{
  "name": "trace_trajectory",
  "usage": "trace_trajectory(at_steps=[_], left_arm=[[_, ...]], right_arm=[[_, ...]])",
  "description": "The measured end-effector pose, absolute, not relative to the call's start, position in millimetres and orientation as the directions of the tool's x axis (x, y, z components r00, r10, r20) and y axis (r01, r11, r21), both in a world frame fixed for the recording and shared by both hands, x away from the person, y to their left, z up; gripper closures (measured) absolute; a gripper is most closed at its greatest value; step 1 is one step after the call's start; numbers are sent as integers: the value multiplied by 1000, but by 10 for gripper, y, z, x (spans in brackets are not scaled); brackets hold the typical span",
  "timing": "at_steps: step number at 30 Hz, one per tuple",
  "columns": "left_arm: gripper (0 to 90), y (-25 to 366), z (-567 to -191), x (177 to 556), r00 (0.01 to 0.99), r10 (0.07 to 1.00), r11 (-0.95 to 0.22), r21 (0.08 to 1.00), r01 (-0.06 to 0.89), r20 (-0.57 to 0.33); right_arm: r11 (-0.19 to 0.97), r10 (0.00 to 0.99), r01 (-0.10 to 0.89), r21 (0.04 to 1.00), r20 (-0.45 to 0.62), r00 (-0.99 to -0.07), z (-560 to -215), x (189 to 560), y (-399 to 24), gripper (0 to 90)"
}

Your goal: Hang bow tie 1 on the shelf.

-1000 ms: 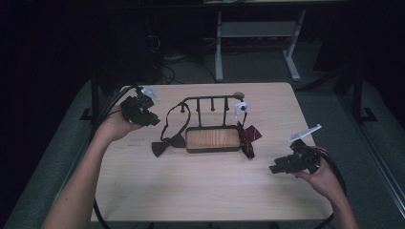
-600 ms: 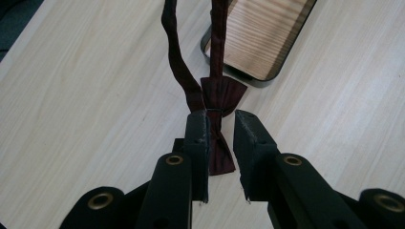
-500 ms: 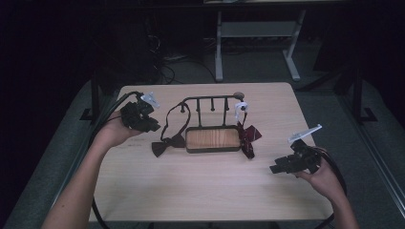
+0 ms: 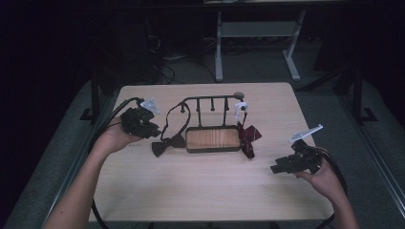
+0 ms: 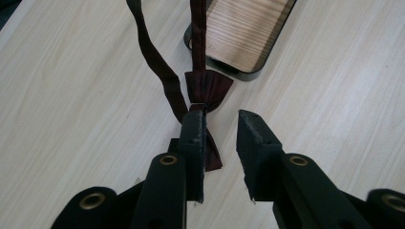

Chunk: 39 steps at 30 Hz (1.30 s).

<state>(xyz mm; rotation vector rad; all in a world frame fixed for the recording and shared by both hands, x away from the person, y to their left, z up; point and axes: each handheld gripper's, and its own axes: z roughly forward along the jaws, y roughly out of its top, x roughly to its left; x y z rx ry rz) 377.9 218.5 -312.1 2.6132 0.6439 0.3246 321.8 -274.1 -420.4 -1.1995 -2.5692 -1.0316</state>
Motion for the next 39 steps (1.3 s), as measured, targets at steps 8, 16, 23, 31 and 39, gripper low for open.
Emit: trace_trajectory(at_steps=[8,16,23,31,39], left_arm=[[699,2213,-3180,3731,867,486,-799,461,388,113],[687,2218,-3248,3687,868,484,-793,473,384,107],[640,2218,-3306,3651,864,492,-786,482,388,106],[623,2205,-3353,3603,867,488,-786,484,384,104],[609,2227,-3421,3582,865,493,-779,488,392,93]], right_arm=[[452,633,718,529,376,-676,-4203,3215,-2741,492],[452,633,717,530,375,-677,-4203,3212,-2746,492],[448,635,718,533,376,-675,-4203,3211,-2757,492],[446,639,719,533,373,-672,-4201,3207,-2765,492],[447,639,718,534,371,-674,-4203,3207,-2768,492]])
